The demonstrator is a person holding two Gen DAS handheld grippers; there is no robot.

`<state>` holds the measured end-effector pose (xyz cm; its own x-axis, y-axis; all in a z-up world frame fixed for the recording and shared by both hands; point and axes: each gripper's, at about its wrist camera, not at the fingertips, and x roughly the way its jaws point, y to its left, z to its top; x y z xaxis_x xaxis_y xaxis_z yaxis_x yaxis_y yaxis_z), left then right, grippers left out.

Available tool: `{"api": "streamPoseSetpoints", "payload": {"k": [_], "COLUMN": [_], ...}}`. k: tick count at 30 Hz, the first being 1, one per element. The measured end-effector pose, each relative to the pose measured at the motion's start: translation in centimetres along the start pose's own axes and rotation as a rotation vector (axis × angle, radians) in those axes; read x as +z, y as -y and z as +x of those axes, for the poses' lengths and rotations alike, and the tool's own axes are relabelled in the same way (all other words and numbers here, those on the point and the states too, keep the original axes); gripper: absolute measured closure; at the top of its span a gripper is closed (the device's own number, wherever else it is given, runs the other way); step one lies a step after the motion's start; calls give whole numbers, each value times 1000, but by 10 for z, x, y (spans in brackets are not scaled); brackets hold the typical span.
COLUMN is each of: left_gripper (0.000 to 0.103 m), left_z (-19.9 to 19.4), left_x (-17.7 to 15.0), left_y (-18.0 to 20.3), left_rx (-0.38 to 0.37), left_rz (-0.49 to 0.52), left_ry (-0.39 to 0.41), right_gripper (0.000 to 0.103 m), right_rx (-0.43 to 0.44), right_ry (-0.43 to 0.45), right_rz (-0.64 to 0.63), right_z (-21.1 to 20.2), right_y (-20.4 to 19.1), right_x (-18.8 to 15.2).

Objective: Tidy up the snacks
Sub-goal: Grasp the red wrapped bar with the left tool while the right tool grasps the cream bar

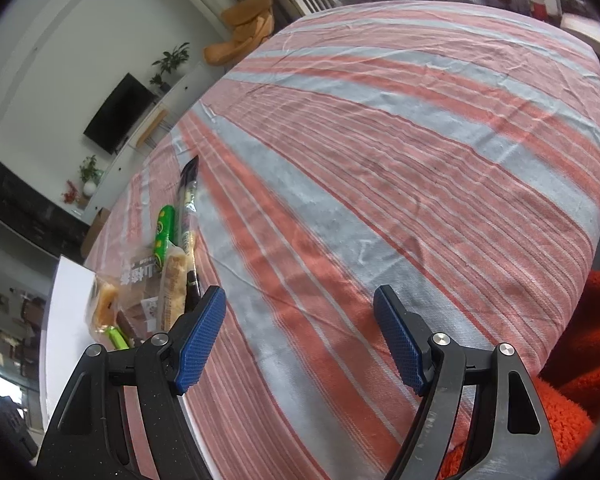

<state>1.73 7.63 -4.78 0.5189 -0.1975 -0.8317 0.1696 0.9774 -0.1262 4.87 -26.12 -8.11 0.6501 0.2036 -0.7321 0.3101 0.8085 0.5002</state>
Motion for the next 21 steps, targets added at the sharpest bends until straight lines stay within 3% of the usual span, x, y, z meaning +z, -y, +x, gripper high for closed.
{"api": "streamPoseSetpoints", "payload": {"k": [14,18,21], "left_gripper": [89,89,89], "left_z": [-24,-34,-44], "left_x": [-2,-3,-4], "left_y": [1,-5,-11], "left_rx": [-48,-57,-57], "left_rz": [-4,-20,-31], "left_ry": [59,80,103], "right_gripper": [23,23,23], "right_rx": [-70,-12,113], "right_ry": [-3,-1,-17], "right_rz": [-80,-33,26], "right_z": [3,1,-1], "right_y": [-11,-3,6], "right_x": [-4,-3,-1]}}
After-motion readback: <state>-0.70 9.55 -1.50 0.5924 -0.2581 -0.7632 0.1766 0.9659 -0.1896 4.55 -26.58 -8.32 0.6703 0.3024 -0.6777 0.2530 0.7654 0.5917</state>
